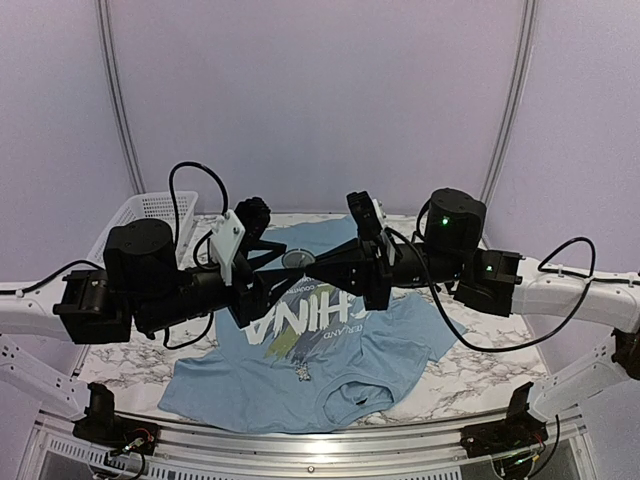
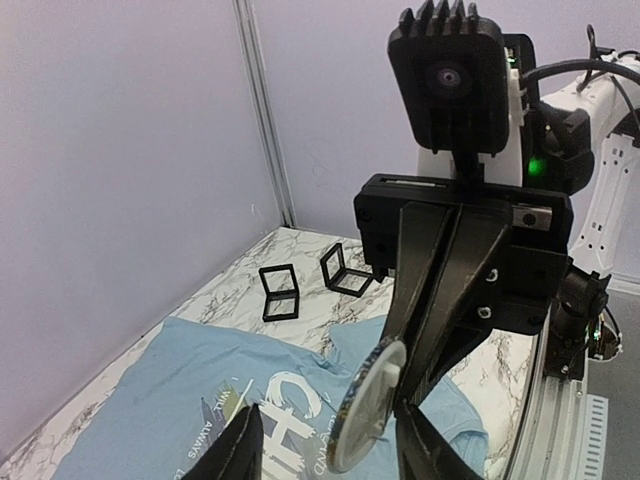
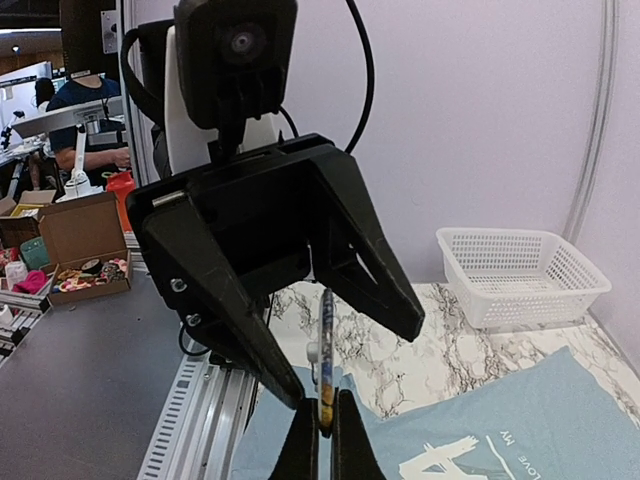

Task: Pin the brooch onto the clothing
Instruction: Open the brooch.

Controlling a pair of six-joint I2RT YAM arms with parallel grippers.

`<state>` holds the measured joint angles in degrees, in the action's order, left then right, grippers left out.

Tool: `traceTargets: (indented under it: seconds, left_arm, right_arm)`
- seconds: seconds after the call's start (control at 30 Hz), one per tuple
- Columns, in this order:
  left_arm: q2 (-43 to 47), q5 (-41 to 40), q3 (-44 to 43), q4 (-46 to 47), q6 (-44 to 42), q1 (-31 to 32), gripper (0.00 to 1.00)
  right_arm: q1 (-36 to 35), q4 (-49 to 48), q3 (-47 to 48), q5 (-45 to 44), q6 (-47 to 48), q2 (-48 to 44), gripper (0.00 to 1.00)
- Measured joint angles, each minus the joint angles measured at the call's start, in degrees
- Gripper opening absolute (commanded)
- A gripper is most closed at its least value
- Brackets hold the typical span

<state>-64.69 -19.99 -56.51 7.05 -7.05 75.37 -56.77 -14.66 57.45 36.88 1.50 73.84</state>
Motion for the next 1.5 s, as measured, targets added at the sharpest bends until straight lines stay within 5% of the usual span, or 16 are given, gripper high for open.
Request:
traceTargets:
  seconds: [0.53, 1.0, 1.5]
  left_arm:
    - [1.1, 1.8, 0.0, 1.0, 0.2, 0.0, 0.49]
    - [-0.4, 2.0, -0.8, -0.2, 0.3, 0.1, 0.14]
    - [-2.2, -0.9, -2.8, -2.3, 0.2, 0.6, 0.11]
  right_arm:
    - [-0.3, 0.6, 0.0, 0.0, 0.2, 0.0, 0.00]
    - [-0.6, 1.1, 0.0, -0.6, 0.7, 0.0, 0.00]
    - [-0.5, 1.8, 0.0, -3.7, 1.5, 0.0, 0.00]
